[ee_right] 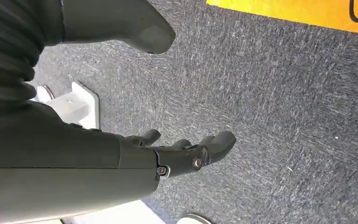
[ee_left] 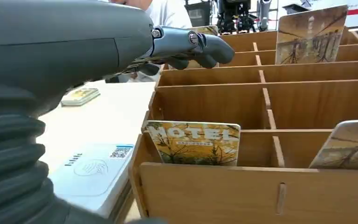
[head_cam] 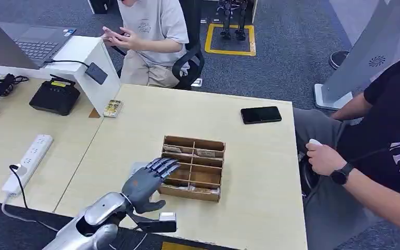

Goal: Pass the card to the sensor for recognition and then transmit it.

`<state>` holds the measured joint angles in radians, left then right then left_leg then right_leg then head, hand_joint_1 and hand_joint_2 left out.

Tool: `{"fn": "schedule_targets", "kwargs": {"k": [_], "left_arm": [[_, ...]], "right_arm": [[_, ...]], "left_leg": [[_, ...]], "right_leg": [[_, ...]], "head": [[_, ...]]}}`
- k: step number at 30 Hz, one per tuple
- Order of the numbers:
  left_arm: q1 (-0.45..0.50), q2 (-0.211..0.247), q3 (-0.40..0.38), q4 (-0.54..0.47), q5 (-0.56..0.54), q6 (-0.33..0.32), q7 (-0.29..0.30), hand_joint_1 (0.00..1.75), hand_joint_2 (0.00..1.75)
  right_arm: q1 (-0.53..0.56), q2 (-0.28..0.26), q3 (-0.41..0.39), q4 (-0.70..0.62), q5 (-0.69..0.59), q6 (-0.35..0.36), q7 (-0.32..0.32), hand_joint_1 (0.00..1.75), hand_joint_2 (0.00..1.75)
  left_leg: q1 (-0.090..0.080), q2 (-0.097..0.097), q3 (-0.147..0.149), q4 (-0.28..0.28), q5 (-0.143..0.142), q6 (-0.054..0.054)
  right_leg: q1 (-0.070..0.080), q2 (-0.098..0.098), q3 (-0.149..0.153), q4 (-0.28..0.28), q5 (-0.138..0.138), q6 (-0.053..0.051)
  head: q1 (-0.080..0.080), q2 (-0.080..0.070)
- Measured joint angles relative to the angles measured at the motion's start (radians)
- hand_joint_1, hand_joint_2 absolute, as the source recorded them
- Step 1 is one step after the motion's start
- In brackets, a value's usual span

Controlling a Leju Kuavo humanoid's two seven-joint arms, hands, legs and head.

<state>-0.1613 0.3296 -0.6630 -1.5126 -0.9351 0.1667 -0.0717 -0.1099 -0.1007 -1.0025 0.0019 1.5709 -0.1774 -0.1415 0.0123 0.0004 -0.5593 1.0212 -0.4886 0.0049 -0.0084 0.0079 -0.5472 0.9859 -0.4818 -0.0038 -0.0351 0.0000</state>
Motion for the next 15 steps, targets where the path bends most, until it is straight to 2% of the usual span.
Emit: {"fn": "schedule_targets", "kwargs": {"k": [5,15], "left_arm": [[0.000,0.000,0.000,0.000,0.034,-0.009,-0.024,1.75,1.75],[0.000,-0.008,0.008,0.000,0.082,-0.023,-0.032,1.75,1.75]], "right_arm": [[0.000,0.000,0.000,0.000,0.000,0.000,-0.002,0.00,1.75],[0.001,0.000,0.000,0.000,0.000,-0.002,-0.002,0.00,1.75]], "left_leg": [[0.000,0.000,0.000,0.000,0.000,0.000],[0.000,0.000,0.000,0.000,0.000,0.000]], "right_leg": [[0.000,0.000,0.000,0.000,0.000,0.000],[0.000,0.000,0.000,0.000,0.000,0.000]], "head": [[0.000,0.000],[0.000,0.000]]}}
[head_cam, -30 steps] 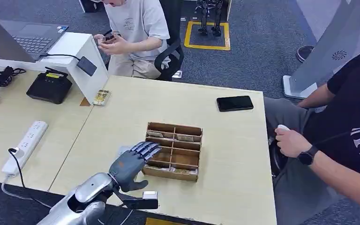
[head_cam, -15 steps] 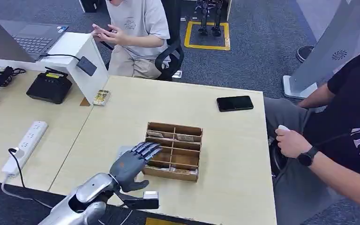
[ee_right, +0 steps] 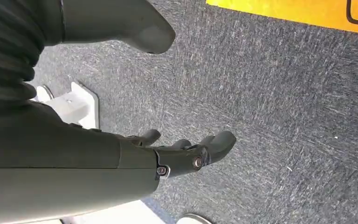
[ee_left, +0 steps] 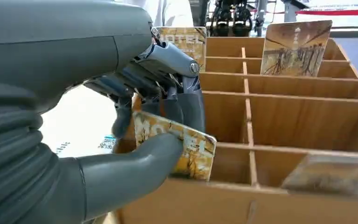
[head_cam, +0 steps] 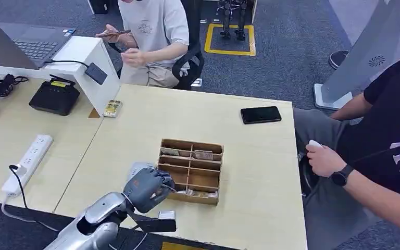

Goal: Pass the card to the sensor for recognition and then transmit it.

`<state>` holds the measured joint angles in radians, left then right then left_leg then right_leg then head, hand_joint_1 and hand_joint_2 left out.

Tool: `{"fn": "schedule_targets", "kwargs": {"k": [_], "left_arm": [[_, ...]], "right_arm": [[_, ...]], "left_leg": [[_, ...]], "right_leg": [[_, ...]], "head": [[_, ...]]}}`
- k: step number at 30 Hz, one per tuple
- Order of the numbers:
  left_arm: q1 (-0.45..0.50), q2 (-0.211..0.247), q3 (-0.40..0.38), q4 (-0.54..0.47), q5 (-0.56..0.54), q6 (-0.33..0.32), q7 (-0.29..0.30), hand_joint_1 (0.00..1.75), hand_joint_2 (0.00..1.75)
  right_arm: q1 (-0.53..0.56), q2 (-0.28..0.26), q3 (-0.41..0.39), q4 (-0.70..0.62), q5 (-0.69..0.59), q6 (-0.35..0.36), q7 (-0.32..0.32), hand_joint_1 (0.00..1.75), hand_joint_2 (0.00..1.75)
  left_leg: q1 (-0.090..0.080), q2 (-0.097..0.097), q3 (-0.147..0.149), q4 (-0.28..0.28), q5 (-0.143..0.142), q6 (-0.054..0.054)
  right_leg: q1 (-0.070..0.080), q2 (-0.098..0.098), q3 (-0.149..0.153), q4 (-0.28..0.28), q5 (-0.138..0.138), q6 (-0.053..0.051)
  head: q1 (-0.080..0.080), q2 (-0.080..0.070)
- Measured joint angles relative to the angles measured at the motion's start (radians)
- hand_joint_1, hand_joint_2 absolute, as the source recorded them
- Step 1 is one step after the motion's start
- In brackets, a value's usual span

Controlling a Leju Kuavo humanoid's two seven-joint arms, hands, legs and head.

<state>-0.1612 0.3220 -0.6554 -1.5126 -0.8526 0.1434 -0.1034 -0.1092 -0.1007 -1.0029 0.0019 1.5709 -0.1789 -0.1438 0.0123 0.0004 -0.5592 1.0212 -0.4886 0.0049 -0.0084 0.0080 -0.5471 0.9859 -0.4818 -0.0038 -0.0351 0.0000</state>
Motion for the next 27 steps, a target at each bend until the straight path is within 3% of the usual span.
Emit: {"fn": "schedule_targets", "kwargs": {"k": [11,15,18,23,27], "left_arm": [[0.004,-0.007,0.017,0.000,0.043,-0.018,-0.013,1.75,1.75],[0.011,-0.005,0.037,-0.014,0.164,-0.026,-0.069,1.75,1.75],[-0.005,0.028,0.092,-0.110,0.258,-0.021,-0.105,1.75,1.75],[-0.070,0.100,0.249,-0.263,0.315,-0.089,-0.117,1.75,1.75],[-0.113,0.162,0.319,-0.335,0.296,-0.039,-0.120,1.75,1.75]], "right_arm": [[0.001,0.000,0.000,0.000,0.000,-0.005,0.000,0.00,1.75],[0.004,0.000,-0.001,0.000,0.000,-0.006,-0.008,0.00,1.75],[0.012,0.000,-0.003,0.000,0.000,-0.007,-0.036,0.00,1.75],[0.026,0.000,-0.009,0.000,0.000,-0.010,-0.056,0.00,1.75],[0.031,-0.001,-0.019,0.000,0.000,-0.010,-0.072,0.00,1.75]], "left_leg": [[0.000,0.000,0.000,0.000,0.000,0.000],[0.000,0.000,0.000,0.000,0.000,0.000],[0.000,0.000,0.000,0.000,0.000,0.000],[0.001,0.000,0.000,0.000,0.000,0.000],[0.002,0.000,0.000,0.000,0.001,0.000]], "right_leg": [[0.000,0.000,0.000,0.000,0.000,0.000],[0.000,0.000,0.000,0.000,0.000,0.000],[0.000,0.000,0.000,0.000,0.000,0.000],[0.001,0.000,0.000,0.001,0.000,0.000],[0.002,0.000,-0.001,0.001,0.000,0.000]], "head": [[0.000,0.000],[0.000,0.000],[0.000,0.000],[0.000,0.000],[0.000,0.000]]}}
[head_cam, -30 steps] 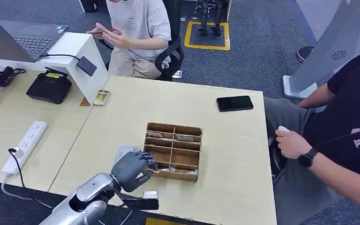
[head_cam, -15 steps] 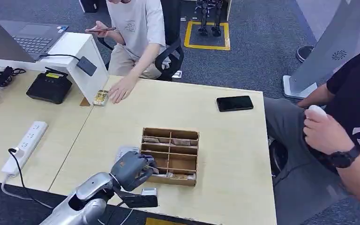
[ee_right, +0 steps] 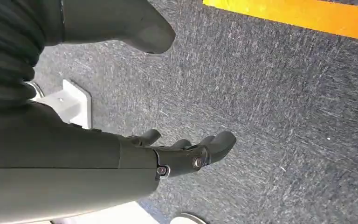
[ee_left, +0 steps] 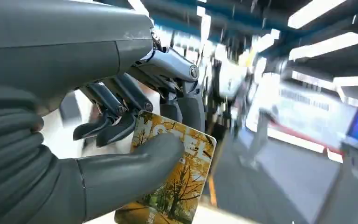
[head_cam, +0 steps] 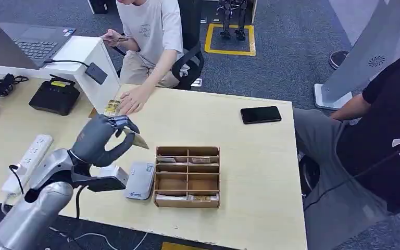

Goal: Pass the card to the sensor for recognition and then transmit it.

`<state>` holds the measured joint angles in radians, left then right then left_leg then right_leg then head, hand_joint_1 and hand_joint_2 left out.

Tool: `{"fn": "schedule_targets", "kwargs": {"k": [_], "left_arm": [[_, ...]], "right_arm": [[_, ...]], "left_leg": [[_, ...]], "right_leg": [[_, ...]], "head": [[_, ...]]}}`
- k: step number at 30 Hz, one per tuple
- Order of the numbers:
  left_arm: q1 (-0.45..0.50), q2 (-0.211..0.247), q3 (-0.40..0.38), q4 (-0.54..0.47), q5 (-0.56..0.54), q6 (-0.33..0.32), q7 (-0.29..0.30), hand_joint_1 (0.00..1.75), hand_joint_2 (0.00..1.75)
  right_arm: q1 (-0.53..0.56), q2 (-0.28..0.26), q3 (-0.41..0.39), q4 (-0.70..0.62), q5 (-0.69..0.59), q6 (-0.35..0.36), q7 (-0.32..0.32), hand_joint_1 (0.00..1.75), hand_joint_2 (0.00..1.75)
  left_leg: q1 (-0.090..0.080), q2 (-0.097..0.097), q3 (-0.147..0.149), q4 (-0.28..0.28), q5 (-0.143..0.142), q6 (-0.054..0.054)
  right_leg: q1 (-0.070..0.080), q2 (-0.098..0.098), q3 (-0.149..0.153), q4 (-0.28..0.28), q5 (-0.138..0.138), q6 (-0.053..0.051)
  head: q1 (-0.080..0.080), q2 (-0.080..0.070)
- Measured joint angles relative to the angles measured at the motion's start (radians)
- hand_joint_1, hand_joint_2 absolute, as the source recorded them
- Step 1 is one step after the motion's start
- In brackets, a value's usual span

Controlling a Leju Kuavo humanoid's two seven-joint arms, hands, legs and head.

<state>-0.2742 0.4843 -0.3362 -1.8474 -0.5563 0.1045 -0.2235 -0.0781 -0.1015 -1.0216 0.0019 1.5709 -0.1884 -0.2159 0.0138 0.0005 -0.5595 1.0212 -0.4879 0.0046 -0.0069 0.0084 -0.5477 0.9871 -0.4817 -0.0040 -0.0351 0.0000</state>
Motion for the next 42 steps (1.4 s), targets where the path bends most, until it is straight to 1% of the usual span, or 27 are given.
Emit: {"fn": "schedule_targets", "kwargs": {"k": [3,4,6,12,13,15,17,20,22,23,25,27,29,32,36,39,42], "left_arm": [[-0.066,0.064,0.098,-0.037,0.036,-0.034,0.014,1.75,1.75],[-0.082,0.077,0.130,-0.048,0.038,-0.045,0.014,1.75,1.75],[-0.099,0.099,0.170,-0.063,0.039,-0.056,0.014,1.75,1.75],[-0.107,0.118,0.220,-0.087,0.012,-0.059,0.011,1.75,1.75],[-0.108,0.119,0.224,-0.087,-0.002,-0.051,0.015,1.75,1.75],[-0.108,0.125,0.224,-0.087,-0.056,-0.038,0.046,1.75,1.75],[-0.109,0.122,0.223,-0.082,-0.148,-0.023,0.099,1.75,1.75],[-0.116,0.112,0.211,-0.019,-0.319,0.020,0.203,1.75,1.75],[-0.122,0.102,0.187,0.052,-0.479,0.089,0.279,1.75,1.75],[-0.123,0.099,0.181,0.080,-0.512,0.111,0.290,1.75,1.75],[-0.126,0.095,0.167,0.124,-0.526,0.138,0.295,1.75,1.75],[-0.127,0.092,0.161,0.151,-0.534,0.137,0.299,1.75,1.75],[-0.129,0.089,0.156,0.172,-0.573,0.124,0.334,1.75,1.75],[-0.131,0.082,0.144,0.208,-0.588,0.122,0.354,1.75,1.75],[-0.132,0.034,0.139,0.289,-0.611,0.140,0.400,1.75,1.75],[-0.132,0.013,0.130,0.326,-0.615,0.148,0.404,1.75,1.75],[-0.129,0.004,0.122,0.338,-0.615,0.147,0.405,1.75,1.75]], "right_arm": [[0.009,-0.001,-0.008,0.000,-0.001,0.000,-0.015,0.00,1.75],[0.012,-0.001,-0.010,0.000,-0.001,0.000,-0.017,0.00,1.75],[0.016,-0.001,-0.013,0.000,-0.001,0.000,-0.018,0.00,1.75],[0.016,-0.001,-0.021,0.000,-0.001,0.000,-0.018,0.00,1.75],[0.016,-0.001,-0.022,0.000,-0.001,0.001,-0.018,0.00,1.75],[0.016,-0.001,-0.024,0.000,0.000,0.003,-0.018,0.00,1.75],[0.015,-0.002,-0.024,0.000,0.000,0.005,-0.014,0.00,1.75],[0.013,-0.003,-0.023,0.000,0.000,0.005,-0.012,0.00,1.75],[0.011,-0.003,-0.022,0.000,0.000,0.004,-0.011,0.00,1.75],[0.010,-0.003,-0.022,0.000,0.000,0.004,-0.011,0.00,1.75],[0.009,-0.004,-0.021,0.000,0.000,0.004,-0.009,0.00,1.75],[0.009,-0.005,-0.020,0.000,0.000,0.004,-0.008,0.00,1.75],[0.009,-0.006,-0.016,0.000,0.000,0.004,-0.005,0.00,1.75],[0.008,-0.008,-0.011,0.000,0.000,0.004,-0.001,0.00,1.75],[0.003,-0.009,0.003,0.000,0.000,0.003,0.007,0.00,1.75],[0.003,-0.009,0.005,0.000,0.000,0.003,0.007,0.00,1.75],[0.003,-0.011,0.012,0.000,0.000,0.001,0.006,0.00,1.75]], "left_leg": [[0.000,0.000,0.000,0.000,0.000,0.000],[0.000,0.000,0.000,0.000,0.000,0.000],[0.000,0.000,0.000,0.000,0.000,0.000],[-0.001,0.000,0.000,0.000,0.000,0.000],[-0.001,0.000,0.000,0.000,0.000,0.000],[-0.001,0.000,0.000,0.000,0.000,0.000],[-0.001,0.000,0.000,0.000,0.000,0.000],[-0.001,0.000,0.000,0.000,0.000,0.000],[-0.001,0.000,0.000,0.000,0.001,-0.001],[-0.001,0.000,0.000,0.000,0.001,-0.001],[-0.001,0.000,0.000,0.000,0.001,-0.001],[-0.001,0.000,0.000,0.000,0.001,-0.001],[-0.001,0.000,0.000,0.000,0.000,-0.001],[-0.001,0.000,0.000,0.000,0.000,-0.001],[-0.001,0.000,0.000,0.000,0.000,-0.001],[-0.001,0.000,0.000,0.000,0.000,-0.001],[-0.001,0.000,0.000,0.000,0.000,-0.001]], "right_leg": [[0.000,0.000,0.000,0.000,0.000,0.000],[0.000,0.000,0.000,0.000,0.000,0.000],[0.000,0.000,0.000,0.000,0.000,0.000],[-0.001,0.000,0.000,0.000,0.000,0.000],[-0.001,0.000,0.000,0.000,0.000,0.000],[-0.001,0.000,0.000,0.000,0.000,0.000],[-0.001,0.000,0.000,-0.001,0.000,0.000],[-0.001,0.000,0.000,-0.001,0.000,0.000],[-0.001,0.000,0.000,0.000,0.000,0.000],[-0.001,0.000,0.000,0.000,0.000,0.000],[-0.001,0.000,0.000,0.000,0.000,0.000],[-0.001,0.000,-0.001,0.000,0.000,0.000],[-0.001,0.001,-0.001,0.000,0.000,0.000],[-0.001,0.000,-0.001,-0.001,0.000,0.000],[-0.001,0.000,-0.001,-0.001,0.000,0.000],[-0.001,0.000,-0.001,-0.001,0.000,0.000],[-0.001,0.000,-0.001,-0.001,0.000,0.000]], "head": [[0.000,0.000],[0.000,0.000],[0.000,0.000],[0.000,0.000],[0.000,0.000],[0.000,0.000],[0.000,0.000],[0.000,0.000],[0.000,0.000],[0.000,0.000],[0.000,0.000],[0.000,0.000],[0.000,0.000],[0.000,0.000],[0.000,0.000],[0.000,0.000],[0.000,0.000]]}}
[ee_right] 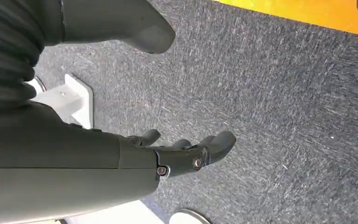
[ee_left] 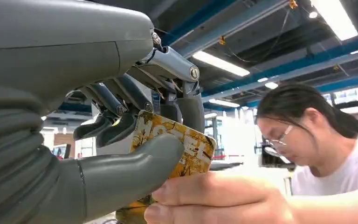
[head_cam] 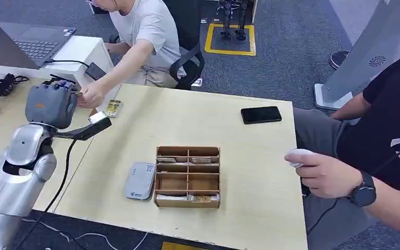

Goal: Pass the card to the sensor for recognition and then transmit it.

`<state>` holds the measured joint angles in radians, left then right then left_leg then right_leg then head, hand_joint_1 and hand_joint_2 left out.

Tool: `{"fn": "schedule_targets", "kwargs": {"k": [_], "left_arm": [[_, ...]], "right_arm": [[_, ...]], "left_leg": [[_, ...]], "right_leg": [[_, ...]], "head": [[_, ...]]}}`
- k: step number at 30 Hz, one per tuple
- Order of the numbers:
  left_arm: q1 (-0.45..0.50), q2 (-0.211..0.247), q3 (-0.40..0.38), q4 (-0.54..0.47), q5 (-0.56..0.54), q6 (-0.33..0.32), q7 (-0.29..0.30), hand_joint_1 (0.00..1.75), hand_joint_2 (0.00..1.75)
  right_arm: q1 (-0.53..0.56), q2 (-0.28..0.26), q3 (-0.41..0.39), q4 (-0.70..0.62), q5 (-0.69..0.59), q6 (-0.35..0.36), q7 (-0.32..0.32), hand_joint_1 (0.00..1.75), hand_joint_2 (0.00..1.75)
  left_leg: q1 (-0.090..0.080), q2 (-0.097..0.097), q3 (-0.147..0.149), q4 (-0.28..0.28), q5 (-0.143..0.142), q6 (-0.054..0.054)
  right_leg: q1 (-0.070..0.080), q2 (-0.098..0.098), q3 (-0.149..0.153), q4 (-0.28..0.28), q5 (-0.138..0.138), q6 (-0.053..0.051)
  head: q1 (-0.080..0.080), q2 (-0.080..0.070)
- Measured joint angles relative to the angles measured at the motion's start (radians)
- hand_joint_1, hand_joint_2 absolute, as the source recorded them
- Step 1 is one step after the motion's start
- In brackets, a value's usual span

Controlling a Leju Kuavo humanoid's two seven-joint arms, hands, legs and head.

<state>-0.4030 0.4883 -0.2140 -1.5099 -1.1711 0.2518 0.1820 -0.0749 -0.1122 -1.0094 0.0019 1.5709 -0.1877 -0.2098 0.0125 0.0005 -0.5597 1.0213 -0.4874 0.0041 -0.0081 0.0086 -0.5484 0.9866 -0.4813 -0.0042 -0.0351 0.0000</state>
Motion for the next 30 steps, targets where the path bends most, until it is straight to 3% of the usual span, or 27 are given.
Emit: {"fn": "schedule_targets", "kwargs": {"k": [5,6,13,26,28,30], "left_arm": [[0.005,-0.013,-0.006,0.006,0.008,-0.005,0.001,1.75,1.75],[0.005,-0.015,-0.007,0.008,0.018,-0.011,0.000,0.00,1.75],[0.033,-0.028,-0.006,0.001,0.141,-0.017,-0.051,0.00,1.75],[0.090,-0.027,-0.002,-0.036,0.158,0.010,-0.065,0.00,1.75],[0.105,-0.027,0.003,-0.046,0.167,0.039,-0.068,0.00,1.75],[0.169,-0.028,0.035,-0.084,0.182,0.123,-0.083,0.00,1.75]], "right_arm": [[0.002,-0.003,0.012,0.000,0.000,-0.002,0.000,0.00,1.75],[0.002,-0.003,0.013,0.000,0.000,-0.002,0.000,0.00,1.75],[0.007,-0.004,0.014,0.000,-0.004,-0.003,-0.004,0.00,1.75],[0.013,-0.006,0.014,0.000,-0.011,-0.003,-0.006,0.00,1.75],[0.014,-0.006,0.014,0.000,-0.013,-0.004,-0.007,0.00,1.75],[0.018,-0.006,0.013,0.000,-0.022,-0.007,-0.013,0.00,1.75]], "left_leg": [[0.000,0.000,0.000,0.000,0.000,0.000],[0.000,0.000,0.000,0.000,0.000,0.000],[0.000,0.000,0.000,0.000,0.000,0.000],[0.000,0.000,-0.001,0.000,0.000,0.000],[0.000,0.000,-0.001,0.000,0.000,0.000],[0.000,0.003,0.000,0.000,-0.001,0.000]], "right_leg": [[0.000,0.000,0.000,0.000,0.000,0.000],[0.000,0.000,0.000,0.000,0.000,0.000],[0.000,0.000,0.000,0.000,0.000,0.000],[0.000,0.000,0.000,0.000,0.000,0.000],[0.000,0.000,0.001,0.000,0.000,0.000],[0.000,0.004,0.000,0.000,0.000,0.000]], "head": [[0.000,0.000],[0.000,0.000],[0.000,0.000],[0.000,0.000],[0.001,0.000],[0.000,0.000]]}}
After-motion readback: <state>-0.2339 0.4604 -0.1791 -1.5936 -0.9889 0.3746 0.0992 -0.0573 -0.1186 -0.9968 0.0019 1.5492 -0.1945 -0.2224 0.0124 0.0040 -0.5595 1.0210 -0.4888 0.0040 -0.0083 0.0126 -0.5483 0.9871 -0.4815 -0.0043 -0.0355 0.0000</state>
